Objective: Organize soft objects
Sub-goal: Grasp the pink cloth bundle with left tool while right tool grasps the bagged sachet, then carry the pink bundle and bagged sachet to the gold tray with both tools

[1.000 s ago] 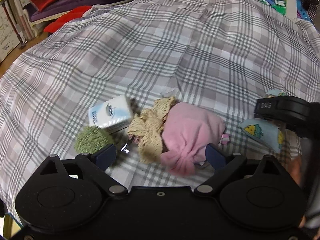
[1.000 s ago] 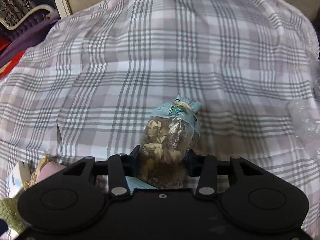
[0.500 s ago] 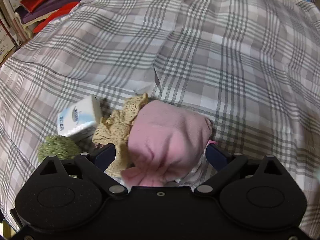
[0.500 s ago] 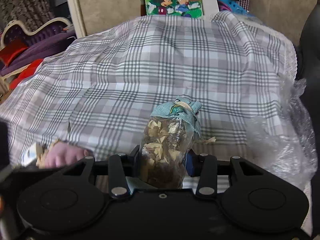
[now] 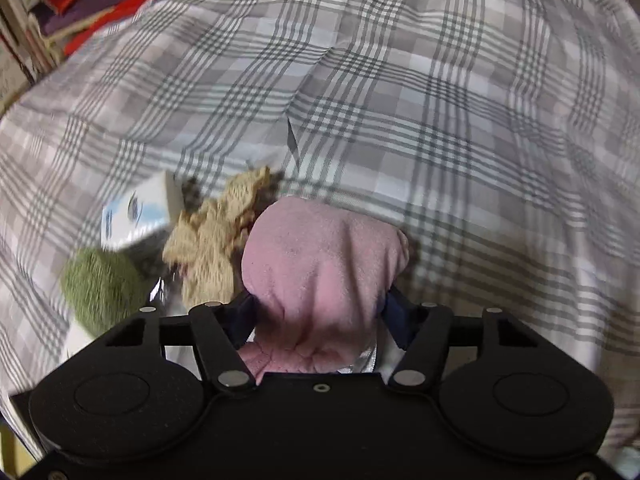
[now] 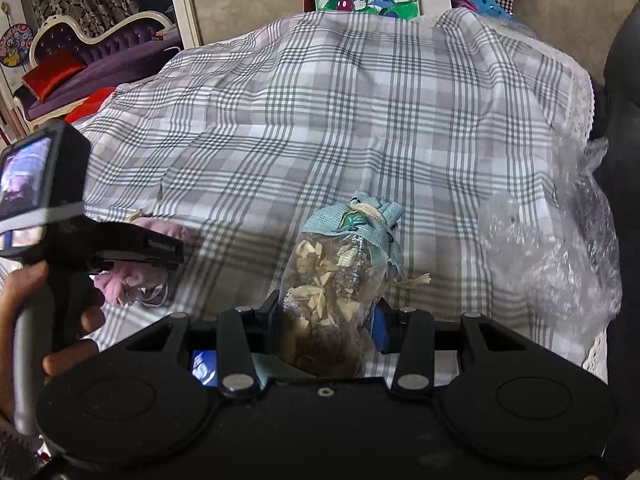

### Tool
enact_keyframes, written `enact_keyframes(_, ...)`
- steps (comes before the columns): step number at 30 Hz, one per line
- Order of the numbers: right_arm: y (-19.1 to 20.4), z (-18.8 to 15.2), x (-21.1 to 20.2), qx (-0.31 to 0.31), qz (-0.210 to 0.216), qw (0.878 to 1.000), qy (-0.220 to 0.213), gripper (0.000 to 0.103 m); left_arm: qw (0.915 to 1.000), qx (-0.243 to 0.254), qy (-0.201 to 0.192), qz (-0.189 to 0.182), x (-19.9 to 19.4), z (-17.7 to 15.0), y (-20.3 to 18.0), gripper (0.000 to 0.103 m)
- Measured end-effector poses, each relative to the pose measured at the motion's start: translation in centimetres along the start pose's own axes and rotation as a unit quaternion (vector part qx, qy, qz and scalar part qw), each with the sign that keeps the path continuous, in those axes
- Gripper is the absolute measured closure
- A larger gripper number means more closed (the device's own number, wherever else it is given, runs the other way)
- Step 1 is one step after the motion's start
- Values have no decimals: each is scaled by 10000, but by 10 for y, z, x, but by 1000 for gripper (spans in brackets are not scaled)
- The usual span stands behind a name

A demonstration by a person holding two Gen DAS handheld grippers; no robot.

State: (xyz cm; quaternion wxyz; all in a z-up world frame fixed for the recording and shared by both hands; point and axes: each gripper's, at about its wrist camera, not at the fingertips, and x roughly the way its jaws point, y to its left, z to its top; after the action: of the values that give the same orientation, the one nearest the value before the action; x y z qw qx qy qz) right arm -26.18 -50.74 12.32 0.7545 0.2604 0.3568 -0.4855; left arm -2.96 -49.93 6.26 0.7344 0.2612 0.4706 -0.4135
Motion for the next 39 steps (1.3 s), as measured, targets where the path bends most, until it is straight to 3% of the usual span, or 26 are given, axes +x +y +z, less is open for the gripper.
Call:
enact_keyframes(5,5,-16,-18,-51,148,9999,7,61,9996,38,-249,-114,-48,-18,-1,43)
enact_keyframes(14,20,-66,-54,-317,481,9981,200,61,9990,211,-309,-256,-120,-74,0,43)
enact_keyframes(29,32,-142,-94,-577,649,9952,453,61,9973,153,129,-704,-156,-172,12,42)
enact_keyframes(39,64,-174,-123,-1114,964,9877,515,61,9975,-332,127,-615,-179,-229,50,42)
